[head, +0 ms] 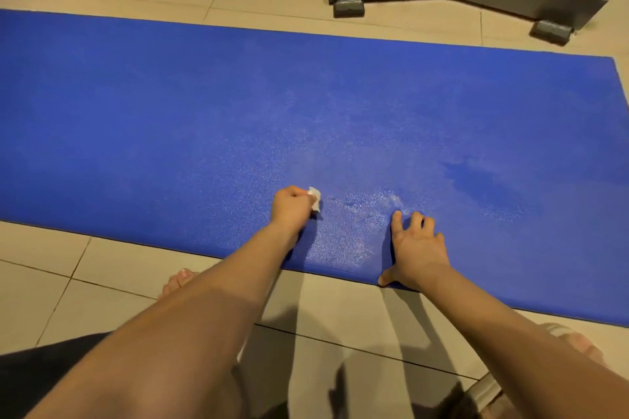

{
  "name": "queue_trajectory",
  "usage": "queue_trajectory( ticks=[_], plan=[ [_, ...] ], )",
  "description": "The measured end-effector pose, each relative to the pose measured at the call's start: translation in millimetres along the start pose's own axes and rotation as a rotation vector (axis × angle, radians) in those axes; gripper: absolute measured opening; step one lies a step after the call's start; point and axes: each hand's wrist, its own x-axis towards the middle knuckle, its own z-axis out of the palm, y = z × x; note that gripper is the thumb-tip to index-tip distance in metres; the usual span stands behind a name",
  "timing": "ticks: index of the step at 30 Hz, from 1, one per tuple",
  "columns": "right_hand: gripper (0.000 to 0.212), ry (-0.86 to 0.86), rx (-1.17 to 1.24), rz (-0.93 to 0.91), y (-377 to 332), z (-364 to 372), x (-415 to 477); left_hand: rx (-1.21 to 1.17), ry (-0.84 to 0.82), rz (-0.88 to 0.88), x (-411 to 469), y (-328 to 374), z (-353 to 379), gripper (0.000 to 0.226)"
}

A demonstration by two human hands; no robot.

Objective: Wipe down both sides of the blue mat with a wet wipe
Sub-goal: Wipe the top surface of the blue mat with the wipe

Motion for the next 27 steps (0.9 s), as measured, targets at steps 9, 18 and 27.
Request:
queue_trajectory(
  ticks=[9,18,27],
  plan=[
    [0.085,0.029,0.187,0.008,23.4,-30.1,28.5,0.138,0.010,0.057,17.8,13.4,-9.3,0.020],
    [0.107,-0.014,0.162,0.063,22.7,-31.1,47.5,0.553,0.169,0.281,39.0,7.8,-22.0,0.014],
    [0.121,-0.182,0.151,0.021,26.4,-49.3,70.4,0.775,0.142,0.636,28.0,-16.2,-11.3,0.020]
  ],
)
